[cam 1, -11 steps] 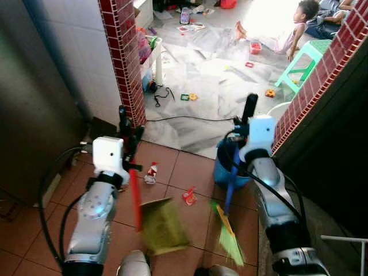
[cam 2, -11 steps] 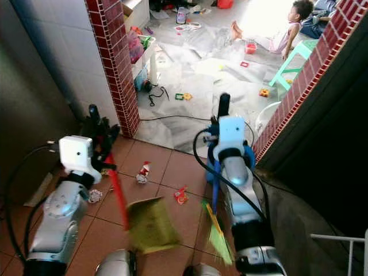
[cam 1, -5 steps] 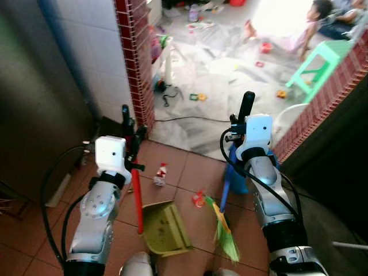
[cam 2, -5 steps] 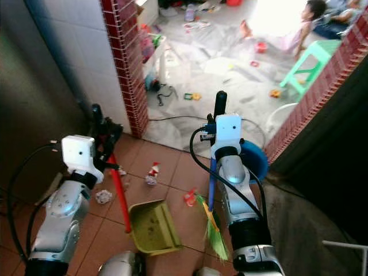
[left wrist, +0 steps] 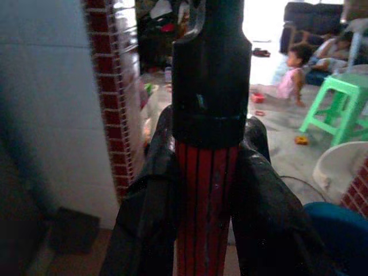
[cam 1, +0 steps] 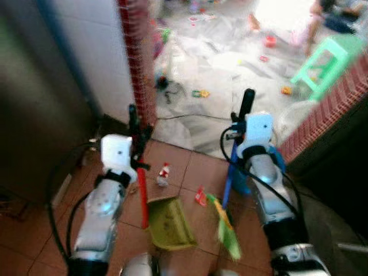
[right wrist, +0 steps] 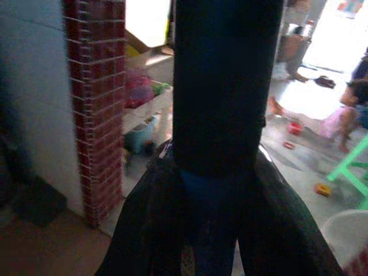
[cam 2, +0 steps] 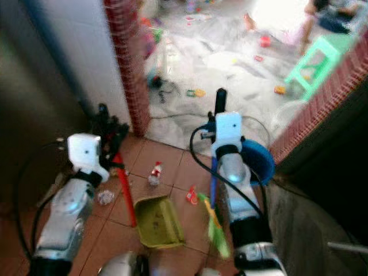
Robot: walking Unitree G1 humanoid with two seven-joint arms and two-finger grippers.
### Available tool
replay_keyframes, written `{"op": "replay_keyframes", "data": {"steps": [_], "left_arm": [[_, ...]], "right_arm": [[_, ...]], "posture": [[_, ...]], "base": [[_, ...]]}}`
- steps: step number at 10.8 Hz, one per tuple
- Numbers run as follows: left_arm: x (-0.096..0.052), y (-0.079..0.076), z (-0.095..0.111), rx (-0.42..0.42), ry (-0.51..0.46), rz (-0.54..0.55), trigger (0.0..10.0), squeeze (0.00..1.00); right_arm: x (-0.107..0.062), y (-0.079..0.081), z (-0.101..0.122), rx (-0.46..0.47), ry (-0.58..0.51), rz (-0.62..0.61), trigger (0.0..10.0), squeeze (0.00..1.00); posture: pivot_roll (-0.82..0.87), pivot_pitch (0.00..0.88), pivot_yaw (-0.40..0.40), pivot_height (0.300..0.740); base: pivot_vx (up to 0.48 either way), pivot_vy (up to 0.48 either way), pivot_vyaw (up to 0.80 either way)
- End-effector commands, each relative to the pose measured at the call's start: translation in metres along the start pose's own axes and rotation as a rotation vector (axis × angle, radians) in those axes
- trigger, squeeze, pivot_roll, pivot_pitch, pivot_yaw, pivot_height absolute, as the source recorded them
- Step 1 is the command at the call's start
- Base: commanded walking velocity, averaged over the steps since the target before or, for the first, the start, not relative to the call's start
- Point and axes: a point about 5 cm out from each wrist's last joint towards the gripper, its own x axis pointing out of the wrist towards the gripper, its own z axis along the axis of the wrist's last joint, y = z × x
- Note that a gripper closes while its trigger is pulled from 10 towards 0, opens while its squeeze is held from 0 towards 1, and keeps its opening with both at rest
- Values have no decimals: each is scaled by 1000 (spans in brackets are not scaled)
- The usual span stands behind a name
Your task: Sweep floor
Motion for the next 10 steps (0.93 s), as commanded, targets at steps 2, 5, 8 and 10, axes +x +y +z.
{"op": "replay_keyframes", "data": {"steps": [2,5,8,10], "left_arm": [[6,-6,16,12,-75,-26,10000,0],[7,-6,16,12,-69,-23,10000,0],[8,-6,15,14,-68,-14,10000,0],[17,-7,19,82,-93,-17,10000,0]], "right_arm": [[1,-8,6,-7,-40,-20,10000,0],[2,-7,6,-9,-39,-15,10000,0],[4,-9,8,-13,-49,-19,10000,0],[11,-10,13,-14,-61,-32,10000,0]], "posture": [[26,63,-52,740],[29,60,-60,740],[30,59,-61,740],[42,88,-71,740]], "base": [[394,272,0],[345,170,0],[0,0,0],[0,0,0]]}}
